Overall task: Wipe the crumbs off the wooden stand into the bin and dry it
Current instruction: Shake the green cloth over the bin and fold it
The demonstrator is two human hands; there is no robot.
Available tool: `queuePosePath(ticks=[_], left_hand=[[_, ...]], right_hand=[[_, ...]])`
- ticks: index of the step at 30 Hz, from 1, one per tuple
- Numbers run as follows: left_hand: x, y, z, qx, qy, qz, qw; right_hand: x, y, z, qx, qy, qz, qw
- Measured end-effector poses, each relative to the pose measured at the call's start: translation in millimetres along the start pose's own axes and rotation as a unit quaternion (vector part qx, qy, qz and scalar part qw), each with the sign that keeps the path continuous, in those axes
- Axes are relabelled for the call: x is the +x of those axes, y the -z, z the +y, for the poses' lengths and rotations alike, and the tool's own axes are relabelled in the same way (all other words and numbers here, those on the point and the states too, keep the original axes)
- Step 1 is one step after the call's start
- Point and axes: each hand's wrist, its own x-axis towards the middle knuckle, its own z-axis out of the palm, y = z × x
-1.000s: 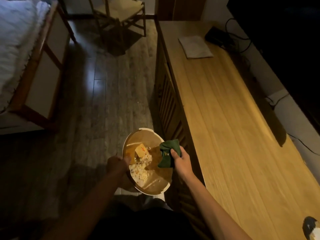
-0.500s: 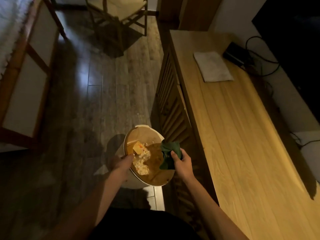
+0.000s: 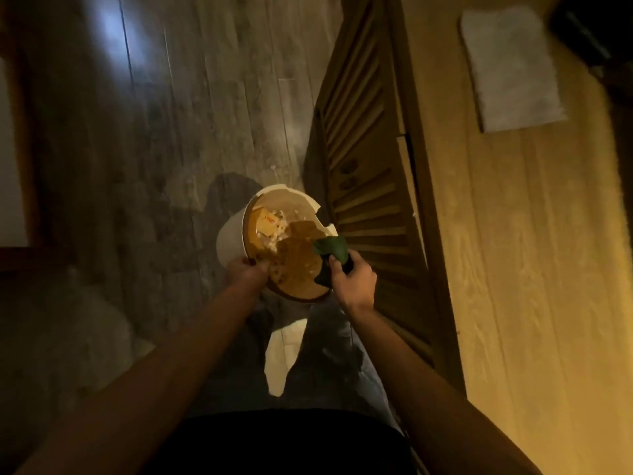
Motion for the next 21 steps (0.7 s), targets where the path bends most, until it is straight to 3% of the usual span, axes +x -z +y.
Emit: queuePosePath(ticks=[9, 21], left_hand=[[154.8, -57.2, -23.0, -0.01, 0.054, -0.01, 0.998], [328.3, -137.0, -60.5, 0.01, 0.065, -0.011, 0.998]], right_hand=[[135.6, -83.7, 43.8, -0.144, 0.057, -0.076, 0.985], [266.0, -150.5, 102.1, -0.178, 0.095, -0.047, 0.978]])
